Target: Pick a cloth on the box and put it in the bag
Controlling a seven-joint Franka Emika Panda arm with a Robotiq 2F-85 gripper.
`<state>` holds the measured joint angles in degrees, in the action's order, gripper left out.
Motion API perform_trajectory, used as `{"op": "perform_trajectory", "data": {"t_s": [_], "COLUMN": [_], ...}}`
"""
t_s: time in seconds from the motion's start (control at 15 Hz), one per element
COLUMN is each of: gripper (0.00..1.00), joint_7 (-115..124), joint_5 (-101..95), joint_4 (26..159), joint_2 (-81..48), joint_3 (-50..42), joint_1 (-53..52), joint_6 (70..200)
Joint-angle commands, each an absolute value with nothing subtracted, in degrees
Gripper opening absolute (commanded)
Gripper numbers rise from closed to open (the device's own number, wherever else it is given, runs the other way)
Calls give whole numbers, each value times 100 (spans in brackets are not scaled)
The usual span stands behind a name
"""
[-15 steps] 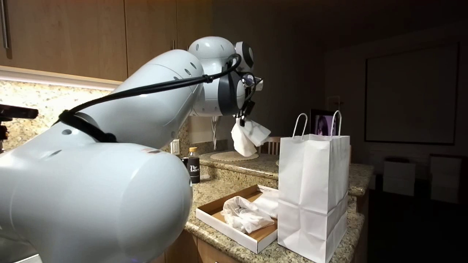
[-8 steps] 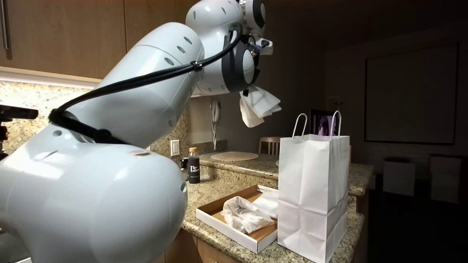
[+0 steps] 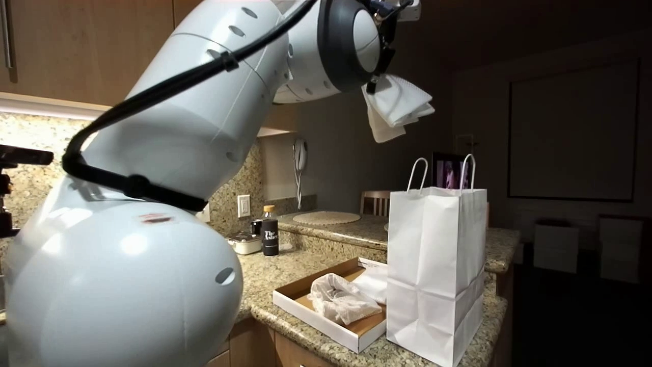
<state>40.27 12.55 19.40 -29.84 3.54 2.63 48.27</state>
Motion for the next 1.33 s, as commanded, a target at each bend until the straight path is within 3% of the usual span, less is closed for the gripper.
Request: {"op": "perform_trajectory", "data": {"t_s": [0.0,0.6,1.27], "gripper": [8,8,8], "joint_7": [3658,1975,583], "joint_5": [1547,1247,575], "joint_4": [2221,2078,2010], "joint_2": [-2777,-3553,-4641], "joint_3": [359,-15,-389], "joint_1": [872,1587,1953], "joint_6": [4568,2379,2354]}}
